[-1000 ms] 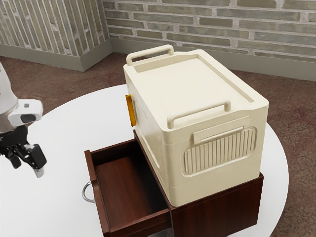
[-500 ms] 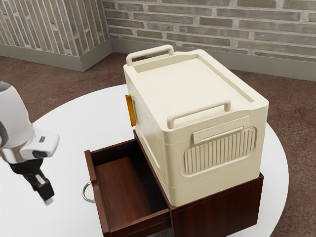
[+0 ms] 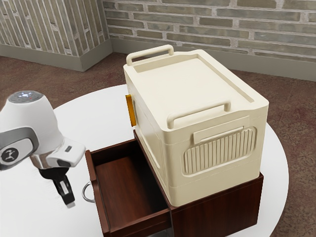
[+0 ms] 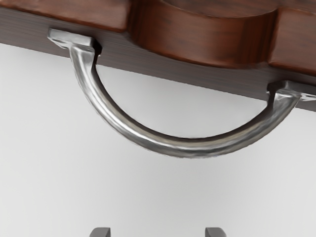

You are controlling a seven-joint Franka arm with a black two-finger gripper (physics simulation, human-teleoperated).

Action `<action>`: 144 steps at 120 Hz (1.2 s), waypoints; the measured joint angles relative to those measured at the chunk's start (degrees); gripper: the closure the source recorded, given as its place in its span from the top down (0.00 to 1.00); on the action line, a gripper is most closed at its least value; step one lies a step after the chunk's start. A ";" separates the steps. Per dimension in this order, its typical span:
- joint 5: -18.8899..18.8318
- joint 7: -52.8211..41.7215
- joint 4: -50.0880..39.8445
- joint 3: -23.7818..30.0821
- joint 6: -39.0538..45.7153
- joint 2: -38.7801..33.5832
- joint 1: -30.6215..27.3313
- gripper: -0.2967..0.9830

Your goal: Push the drawer handle with one arm to close the drawer

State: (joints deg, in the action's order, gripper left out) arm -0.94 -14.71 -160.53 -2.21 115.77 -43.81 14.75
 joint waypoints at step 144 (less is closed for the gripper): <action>4.37 -9.86 12.75 5.74 13.65 21.42 0.11 0.24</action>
State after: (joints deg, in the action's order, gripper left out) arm 3.43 -24.57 -147.78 3.53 129.42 -22.39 14.85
